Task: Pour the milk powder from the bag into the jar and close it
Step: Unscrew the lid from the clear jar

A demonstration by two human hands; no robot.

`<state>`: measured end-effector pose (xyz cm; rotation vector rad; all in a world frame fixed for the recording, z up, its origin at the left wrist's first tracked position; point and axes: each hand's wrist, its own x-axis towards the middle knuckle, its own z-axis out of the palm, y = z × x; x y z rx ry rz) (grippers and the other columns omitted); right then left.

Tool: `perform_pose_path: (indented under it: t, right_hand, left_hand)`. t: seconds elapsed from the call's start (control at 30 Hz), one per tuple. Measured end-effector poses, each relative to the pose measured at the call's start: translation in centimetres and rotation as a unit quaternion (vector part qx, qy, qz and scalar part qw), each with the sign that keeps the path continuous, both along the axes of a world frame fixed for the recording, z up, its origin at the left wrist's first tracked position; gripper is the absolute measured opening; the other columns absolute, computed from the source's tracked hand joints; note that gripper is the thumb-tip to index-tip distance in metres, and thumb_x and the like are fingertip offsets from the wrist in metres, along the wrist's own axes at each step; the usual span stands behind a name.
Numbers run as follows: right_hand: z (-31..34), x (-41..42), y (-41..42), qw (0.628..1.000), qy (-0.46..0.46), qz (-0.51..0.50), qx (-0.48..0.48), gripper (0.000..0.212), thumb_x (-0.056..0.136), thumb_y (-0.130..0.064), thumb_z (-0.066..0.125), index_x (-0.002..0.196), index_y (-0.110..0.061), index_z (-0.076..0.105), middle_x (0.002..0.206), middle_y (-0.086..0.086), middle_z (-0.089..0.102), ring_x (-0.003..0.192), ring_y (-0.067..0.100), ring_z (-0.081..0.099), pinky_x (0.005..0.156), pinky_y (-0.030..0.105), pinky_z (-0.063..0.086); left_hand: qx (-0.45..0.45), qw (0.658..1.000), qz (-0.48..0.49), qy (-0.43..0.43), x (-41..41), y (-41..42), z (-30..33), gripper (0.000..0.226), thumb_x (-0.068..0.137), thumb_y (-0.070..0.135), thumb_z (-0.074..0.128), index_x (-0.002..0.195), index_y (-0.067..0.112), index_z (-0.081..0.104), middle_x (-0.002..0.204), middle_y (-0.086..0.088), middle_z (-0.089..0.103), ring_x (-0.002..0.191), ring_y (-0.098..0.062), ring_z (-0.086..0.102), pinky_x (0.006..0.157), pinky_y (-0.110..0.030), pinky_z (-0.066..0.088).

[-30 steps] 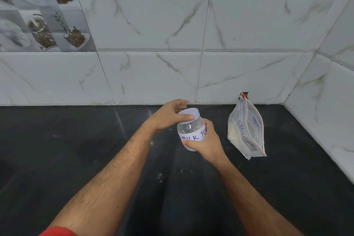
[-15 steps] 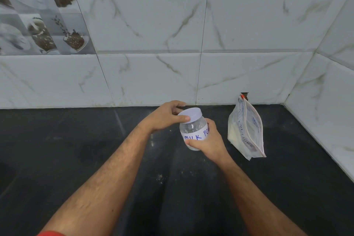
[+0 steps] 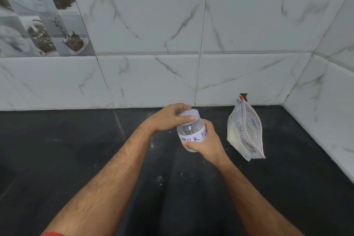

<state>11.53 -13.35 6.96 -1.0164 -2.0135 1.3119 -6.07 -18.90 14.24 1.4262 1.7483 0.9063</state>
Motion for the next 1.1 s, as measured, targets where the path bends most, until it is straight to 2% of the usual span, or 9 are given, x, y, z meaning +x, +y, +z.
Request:
perform_pose_path:
  t: [0.17,0.27,0.43,0.6,0.67,0.77,0.93,1.0,1.1]
  right_hand:
    - [0.2,0.1,0.4,1.000,-0.012,0.004,0.008,0.088,0.067,-0.022,0.091,0.135,-0.029,0.036,0.124,-0.009,0.053,0.109,0.013,0.057,0.090,0.023,0.052]
    - [0.0,-0.2,0.0,1.000,-0.019,0.019,0.011,0.087,0.065,-0.025,0.091,0.129,-0.036,0.034,0.121,-0.011,0.053,0.104,0.010,0.058,0.083,0.015,0.050]
    - [-0.4,-0.5,-0.8,0.999,-0.032,0.030,0.013,0.087,0.064,-0.028,0.092,0.125,-0.039,0.031,0.118,-0.014,0.052,0.099,0.007,0.057,0.077,0.009,0.045]
    - [-0.7,0.1,-0.8,0.999,-0.036,0.026,0.010,0.088,0.064,-0.025,0.093,0.127,-0.037,0.032,0.123,-0.010,0.053,0.107,0.012,0.058,0.092,0.022,0.052]
    - [-0.7,0.2,-0.8,0.999,-0.038,0.025,0.006,0.089,0.065,-0.024,0.092,0.129,-0.035,0.032,0.120,-0.013,0.051,0.102,0.008,0.056,0.083,0.013,0.048]
    - [-0.9,0.6,-0.7,1.000,-0.026,0.016,-0.006,0.088,0.065,-0.022,0.092,0.128,-0.035,0.033,0.116,-0.015,0.052,0.101,0.006,0.058,0.076,0.009,0.046]
    - [-1.9,1.5,-0.6,0.999,0.004,-0.029,-0.036,0.090,0.063,-0.019,0.092,0.131,-0.034,0.036,0.115,-0.019,0.055,0.103,0.008,0.061,0.069,0.010,0.051]
    - [-2.2,1.7,-0.6,0.998,0.002,-0.040,-0.043,0.092,0.064,-0.019,0.092,0.137,-0.029,0.036,0.119,-0.014,0.056,0.106,0.011,0.060,0.076,0.013,0.050]
    - [-2.6,1.9,-0.6,0.997,-0.003,-0.053,-0.047,0.094,0.064,-0.020,0.092,0.140,-0.026,0.036,0.123,-0.009,0.055,0.107,0.012,0.059,0.078,0.014,0.050]
  left_hand:
    - [-0.019,1.000,0.004,0.001,-0.8,-0.3,-0.2,0.065,0.082,0.031,0.079,0.138,0.018,0.050,0.124,0.002,0.065,0.112,-0.009,0.063,0.101,-0.028,0.049]
    - [-0.029,0.998,-0.009,0.048,-0.7,0.1,0.1,0.077,0.077,0.037,0.082,0.143,0.024,0.045,0.128,0.008,0.057,0.119,-0.012,0.056,0.103,-0.031,0.046]
    - [-0.030,0.996,-0.023,0.084,0.1,0.6,0.6,0.068,0.075,0.039,0.082,0.136,0.029,0.054,0.120,0.011,0.059,0.106,-0.007,0.060,0.084,-0.018,0.048]
    - [-0.035,0.995,0.002,0.091,-0.1,1.0,-0.1,0.057,0.072,0.050,0.079,0.124,0.032,0.064,0.112,0.005,0.068,0.100,-0.009,0.066,0.089,-0.031,0.056]
    - [-0.022,0.999,0.017,0.037,-0.2,0.9,-0.4,0.052,0.076,0.048,0.076,0.123,0.029,0.064,0.112,0.000,0.068,0.101,-0.013,0.067,0.090,-0.034,0.057]
    - [-0.003,0.986,0.079,-0.146,-0.5,0.4,-1.6,0.035,0.089,0.035,0.068,0.121,0.021,0.064,0.118,-0.008,0.068,0.098,-0.019,0.068,0.082,-0.035,0.056]
    - [-0.014,0.842,0.195,-0.502,-1.6,-0.7,-6.2,0.036,0.097,0.043,0.051,0.111,0.012,0.061,0.108,-0.019,0.067,0.103,-0.034,0.066,0.089,-0.059,0.054]
    - [-0.018,0.811,0.223,-0.540,-2.2,-1.3,-8.4,0.045,0.096,0.049,0.052,0.113,0.008,0.059,0.108,-0.022,0.067,0.104,-0.037,0.065,0.083,-0.057,0.057]
    - [-0.037,0.836,0.271,-0.475,-2.1,-2.1,-11.0,0.022,0.094,0.023,0.062,0.109,0.007,0.060,0.110,-0.020,0.064,0.098,-0.033,0.066,0.072,-0.049,0.062]
